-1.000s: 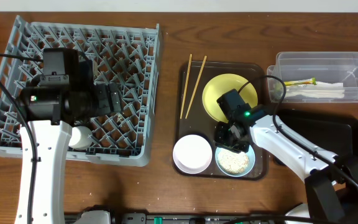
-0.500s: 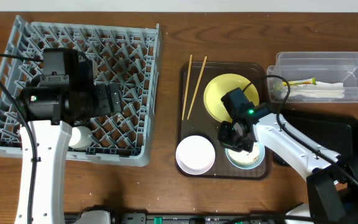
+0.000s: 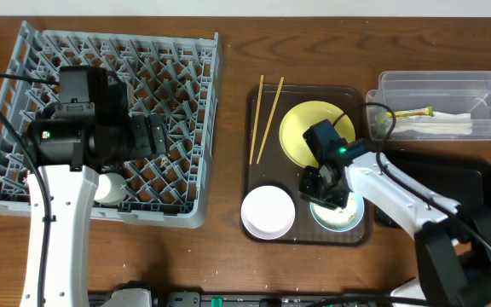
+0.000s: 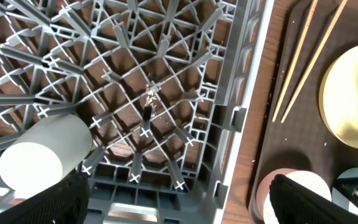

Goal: Sort waste into correct bins and load items into the dishwasher
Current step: 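Grasp the rim of the blue rice bowl with the right gripper, then tip the blue bowl over the black tray to dump the rice, then return the empty blue bowl to the brown tray with right gripper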

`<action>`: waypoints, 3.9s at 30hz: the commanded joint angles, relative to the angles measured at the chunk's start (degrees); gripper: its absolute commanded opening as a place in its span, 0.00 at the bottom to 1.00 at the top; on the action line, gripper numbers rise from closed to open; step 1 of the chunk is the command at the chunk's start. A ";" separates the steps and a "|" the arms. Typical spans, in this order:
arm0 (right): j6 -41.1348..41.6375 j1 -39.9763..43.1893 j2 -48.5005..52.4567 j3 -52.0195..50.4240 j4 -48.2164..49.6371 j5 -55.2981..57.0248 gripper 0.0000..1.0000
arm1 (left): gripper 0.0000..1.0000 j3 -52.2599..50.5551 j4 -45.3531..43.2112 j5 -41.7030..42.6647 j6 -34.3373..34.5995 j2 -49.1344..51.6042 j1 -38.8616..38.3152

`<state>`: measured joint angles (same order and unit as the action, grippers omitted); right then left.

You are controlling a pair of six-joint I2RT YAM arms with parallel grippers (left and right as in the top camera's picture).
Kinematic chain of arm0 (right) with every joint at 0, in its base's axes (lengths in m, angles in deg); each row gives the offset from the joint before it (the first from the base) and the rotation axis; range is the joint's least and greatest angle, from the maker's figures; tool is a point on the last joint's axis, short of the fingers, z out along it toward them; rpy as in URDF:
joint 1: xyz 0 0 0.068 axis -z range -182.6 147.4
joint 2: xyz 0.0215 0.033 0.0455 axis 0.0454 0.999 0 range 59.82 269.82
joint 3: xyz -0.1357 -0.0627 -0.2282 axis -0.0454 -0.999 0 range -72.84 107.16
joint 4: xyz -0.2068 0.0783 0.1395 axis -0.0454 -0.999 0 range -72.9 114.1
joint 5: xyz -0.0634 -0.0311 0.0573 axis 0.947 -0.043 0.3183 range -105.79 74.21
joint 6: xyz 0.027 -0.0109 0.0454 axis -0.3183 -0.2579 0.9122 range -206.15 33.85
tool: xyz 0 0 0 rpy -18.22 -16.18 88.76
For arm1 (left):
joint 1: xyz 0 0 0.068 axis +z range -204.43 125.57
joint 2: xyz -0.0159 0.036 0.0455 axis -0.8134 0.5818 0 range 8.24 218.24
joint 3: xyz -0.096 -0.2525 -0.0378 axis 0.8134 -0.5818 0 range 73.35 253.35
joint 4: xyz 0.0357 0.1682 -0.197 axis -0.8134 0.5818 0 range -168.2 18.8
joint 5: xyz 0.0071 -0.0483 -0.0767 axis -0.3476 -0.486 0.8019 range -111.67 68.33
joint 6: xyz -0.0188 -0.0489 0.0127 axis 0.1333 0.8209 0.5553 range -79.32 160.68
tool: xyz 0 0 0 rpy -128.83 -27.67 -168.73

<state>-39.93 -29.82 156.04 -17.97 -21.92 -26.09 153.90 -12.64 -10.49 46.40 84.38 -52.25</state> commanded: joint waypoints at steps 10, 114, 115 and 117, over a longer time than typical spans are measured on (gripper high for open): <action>-0.28 0.70 0.85 0.37 -1.79 -0.33 0.01 | 0.94 0.94 0.20 -0.72 -0.72 0.33 -0.17; -41.53 29.03 -22.01 -2.25 -14.80 -17.49 0.01 | 0.94 0.96 -0.50 3.37 -0.74 -0.07 -0.42; -39.63 25.40 -21.70 -2.60 -13.55 -15.04 0.01 | 0.94 0.96 -0.52 3.39 -0.74 -0.07 -0.55; -34.99 17.46 -20.52 -3.26 -10.51 -9.62 0.01 | 0.94 0.96 -0.55 3.48 -0.74 -0.07 -0.72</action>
<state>-84.32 -4.34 134.47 -20.26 -34.20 -48.15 153.90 -13.12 -7.99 46.40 84.38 -52.49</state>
